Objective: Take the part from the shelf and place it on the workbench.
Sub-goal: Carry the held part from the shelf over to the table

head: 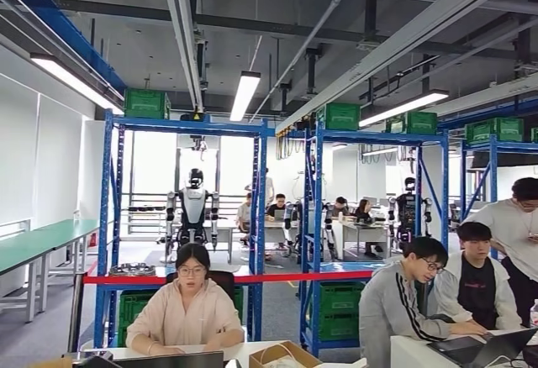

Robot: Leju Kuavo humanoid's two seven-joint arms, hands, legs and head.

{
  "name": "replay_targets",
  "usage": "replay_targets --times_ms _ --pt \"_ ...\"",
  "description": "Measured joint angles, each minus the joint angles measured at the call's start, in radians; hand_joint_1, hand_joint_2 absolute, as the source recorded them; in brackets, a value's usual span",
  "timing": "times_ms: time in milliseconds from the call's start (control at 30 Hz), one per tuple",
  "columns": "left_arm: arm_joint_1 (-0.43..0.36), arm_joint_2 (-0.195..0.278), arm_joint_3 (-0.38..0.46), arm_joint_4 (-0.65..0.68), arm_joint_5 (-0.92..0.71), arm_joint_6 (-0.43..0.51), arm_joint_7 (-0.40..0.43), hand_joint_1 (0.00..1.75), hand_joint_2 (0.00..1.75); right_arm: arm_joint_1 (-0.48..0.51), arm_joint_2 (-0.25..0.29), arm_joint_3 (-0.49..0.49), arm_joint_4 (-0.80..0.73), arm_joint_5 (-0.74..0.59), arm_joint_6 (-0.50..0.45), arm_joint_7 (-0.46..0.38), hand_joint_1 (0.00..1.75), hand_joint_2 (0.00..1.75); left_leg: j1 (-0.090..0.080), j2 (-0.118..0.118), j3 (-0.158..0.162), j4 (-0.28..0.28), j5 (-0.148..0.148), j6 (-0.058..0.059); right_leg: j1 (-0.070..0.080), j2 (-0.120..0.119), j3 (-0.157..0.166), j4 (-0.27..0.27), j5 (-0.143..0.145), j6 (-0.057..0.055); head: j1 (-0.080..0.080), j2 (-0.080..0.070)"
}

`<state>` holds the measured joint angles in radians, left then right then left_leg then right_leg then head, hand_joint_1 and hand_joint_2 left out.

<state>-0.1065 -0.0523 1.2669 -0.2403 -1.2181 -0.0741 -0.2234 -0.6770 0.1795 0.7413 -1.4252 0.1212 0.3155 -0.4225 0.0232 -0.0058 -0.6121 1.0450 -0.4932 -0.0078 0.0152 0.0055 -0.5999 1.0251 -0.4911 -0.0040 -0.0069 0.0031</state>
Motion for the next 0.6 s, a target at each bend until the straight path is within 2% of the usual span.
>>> replay_targets --times_ms 67,100,133,200,233,267,300,367,400,433,467,533,600 --pt "0.001 0.000 -0.008 0.000 -0.007 -0.002 0.000 0.00 1.75 -0.036 0.011 -0.002 0.054 0.024 -0.023 0.007 1.75 1.75 0.001 -0.001 0.001 -0.001 0.002 0.011 -0.002 -0.001 -0.003 0.009 -0.010 0.008 0.000 0.000" --pt "-0.001 0.000 -0.011 0.000 -0.011 -0.002 -0.001 0.00 1.75 -0.055 0.016 -0.004 0.083 0.040 -0.039 0.012 1.75 1.75 0.003 -0.001 0.002 -0.002 0.003 0.015 -0.004 -0.001 -0.013 0.033 -0.026 0.013 0.000 0.000" --pt "-0.004 0.000 -0.015 0.000 -0.015 -0.003 -0.001 0.00 1.75 -0.075 0.021 -0.007 0.115 0.062 -0.061 0.017 1.75 1.75 0.004 -0.001 0.002 -0.002 0.003 0.019 -0.006 -0.002 -0.033 0.078 -0.051 0.019 0.000 0.000" --pt "-0.008 0.000 -0.026 0.000 -0.022 -0.004 -0.001 0.00 1.75 -0.115 0.031 -0.021 0.193 0.125 -0.127 0.029 1.75 1.75 0.004 -0.001 0.003 -0.002 0.003 0.022 -0.009 -0.002 -0.099 0.214 -0.110 0.026 0.000 0.000" --pt "-0.009 0.000 -0.031 0.000 -0.025 -0.005 0.000 0.00 1.75 -0.133 0.035 -0.031 0.230 0.160 -0.165 0.036 1.75 1.75 0.004 -0.001 0.003 -0.002 0.002 0.023 -0.010 -0.002 -0.128 0.270 -0.125 0.027 0.000 0.000" --pt "-0.009 -0.001 -0.035 0.000 -0.027 -0.006 0.000 0.00 1.75 -0.148 0.037 -0.041 0.263 0.198 -0.206 0.045 1.75 1.75 0.004 -0.002 0.004 -0.002 0.002 0.023 -0.010 -0.002 -0.142 0.291 -0.121 0.027 0.000 0.000" --pt "-0.009 -0.001 -0.037 0.000 -0.028 -0.006 0.000 0.00 1.75 -0.161 0.039 -0.051 0.287 0.236 -0.244 0.055 1.75 1.75 0.003 -0.003 0.005 -0.002 0.001 0.024 -0.010 -0.002 -0.136 0.269 -0.097 0.024 0.000 0.000" --pt "-0.010 -0.002 -0.042 0.000 -0.028 -0.006 0.000 0.00 1.75 -0.186 0.045 -0.075 0.322 0.332 -0.320 0.086 1.75 1.75 0.002 -0.005 0.008 -0.003 -0.001 0.023 -0.005 -0.001 -0.079 0.134 -0.023 0.012 0.000 0.000" --pt "-0.010 -0.003 -0.046 0.000 -0.028 -0.006 0.000 0.00 1.75 -0.197 0.048 -0.087 0.331 0.392 -0.356 0.107 1.75 1.75 0.001 -0.005 0.008 -0.004 -0.001 0.022 -0.002 -0.001 -0.050 0.067 0.005 0.006 0.000 0.000" --pt "-0.009 -0.004 -0.049 0.000 -0.028 -0.006 0.000 0.00 1.75 -0.205 0.050 -0.100 0.337 0.467 -0.390 0.133 1.75 1.75 0.001 -0.005 0.008 -0.005 -0.002 0.019 0.002 -0.001 -0.031 0.022 0.019 0.001 0.000 0.000" --pt "-0.007 -0.006 -0.051 0.000 -0.028 -0.006 0.001 0.00 1.75 -0.210 0.051 -0.111 0.337 0.551 -0.419 0.162 1.75 1.75 0.002 -0.005 0.007 -0.007 -0.002 0.016 0.004 0.000 -0.022 0.002 0.019 -0.003 0.000 0.000" --pt "-0.001 -0.007 -0.054 0.000 -0.028 -0.006 0.003 0.00 1.75 -0.210 0.051 -0.132 0.327 0.742 -0.458 0.226 1.75 1.75 0.002 -0.005 0.009 -0.013 -0.002 0.006 0.005 0.000 -0.017 -0.008 0.020 -0.008 0.000 0.000" --pt "0.003 -0.007 -0.054 0.000 -0.028 -0.005 0.004 0.00 1.75 -0.210 0.054 -0.148 0.311 0.904 -0.472 0.281 1.75 1.75 0.000 -0.004 0.004 0.003 -0.020 -0.001 0.000 -0.001 -0.008 -0.025 0.025 -0.016 0.000 0.000"
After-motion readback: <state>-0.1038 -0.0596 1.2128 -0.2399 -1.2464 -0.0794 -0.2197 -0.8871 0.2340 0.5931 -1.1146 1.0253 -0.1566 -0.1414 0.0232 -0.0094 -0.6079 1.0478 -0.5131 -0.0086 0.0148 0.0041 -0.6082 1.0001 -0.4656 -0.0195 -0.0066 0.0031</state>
